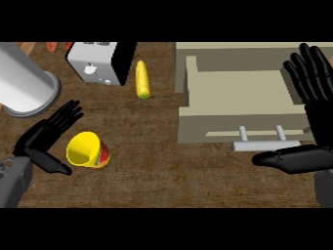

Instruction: Pick up the cup, place it into the drawer and close the drawer

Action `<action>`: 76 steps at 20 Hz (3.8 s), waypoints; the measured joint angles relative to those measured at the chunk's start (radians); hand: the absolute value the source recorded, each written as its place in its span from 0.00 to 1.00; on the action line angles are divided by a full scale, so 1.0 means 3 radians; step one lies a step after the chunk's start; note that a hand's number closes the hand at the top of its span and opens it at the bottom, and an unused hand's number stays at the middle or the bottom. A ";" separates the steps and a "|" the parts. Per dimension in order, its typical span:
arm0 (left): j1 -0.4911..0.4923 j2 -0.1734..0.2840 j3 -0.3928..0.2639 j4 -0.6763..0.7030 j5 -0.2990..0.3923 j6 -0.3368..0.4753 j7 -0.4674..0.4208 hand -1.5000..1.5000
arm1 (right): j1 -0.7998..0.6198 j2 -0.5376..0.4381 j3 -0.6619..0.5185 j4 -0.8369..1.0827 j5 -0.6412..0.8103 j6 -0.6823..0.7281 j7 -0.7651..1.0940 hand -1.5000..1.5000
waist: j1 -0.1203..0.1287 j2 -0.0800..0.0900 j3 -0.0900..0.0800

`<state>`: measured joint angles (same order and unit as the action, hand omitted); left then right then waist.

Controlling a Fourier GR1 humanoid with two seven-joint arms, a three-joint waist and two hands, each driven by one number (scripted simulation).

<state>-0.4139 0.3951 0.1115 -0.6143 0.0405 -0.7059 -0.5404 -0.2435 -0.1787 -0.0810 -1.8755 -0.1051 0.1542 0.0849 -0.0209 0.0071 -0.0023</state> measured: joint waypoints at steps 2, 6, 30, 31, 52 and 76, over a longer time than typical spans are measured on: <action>-0.0023 -0.0021 -0.0057 0.0157 -0.0118 0.0110 -0.0171 0.00 | -0.0002 -0.0014 -0.0029 0.0028 -0.0019 0.0021 -0.0023 0.00 | 0.0000 0.0002 -0.0001; -0.0115 -0.0045 -0.0129 0.0482 -0.0279 0.0295 -0.0452 0.00 | -0.0062 -0.0017 -0.0016 0.0066 -0.0007 0.0032 -0.0017 0.00 | -0.0023 0.0014 -0.0005; -0.0396 -0.0352 -0.0344 0.1205 -0.0526 0.0682 -0.1180 0.00 | -0.0185 -0.0098 -0.0099 0.0014 -0.0132 0.0090 0.0161 0.00 | -0.0083 0.0032 -0.0011; -0.0410 -0.0380 -0.0354 0.1216 -0.0529 0.0675 -0.1179 0.00 | -0.0206 -0.0085 -0.0084 0.0033 -0.0112 0.0073 0.0168 0.00 | -0.0079 0.0034 -0.0010; -0.0341 -0.0670 0.0207 0.0897 0.0005 0.1504 -0.1692 1.00 | -0.0123 -0.0085 -0.0126 0.0021 -0.0073 0.0037 0.0172 0.00 | 0.0019 0.0014 -0.0007; -0.1508 -0.1267 0.0003 -0.0661 0.0229 0.2378 -0.0128 1.00 | 0.0062 -0.0120 -0.0211 -0.0006 -0.0008 0.0074 0.0085 0.00 | 0.0071 -0.0043 0.0011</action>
<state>-0.8662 0.0150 0.1124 -0.8126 0.1092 0.0076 -0.5788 -0.2247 -0.2146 -0.1443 -1.8773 -0.1077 0.1764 0.1104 0.0004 -0.0058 0.0010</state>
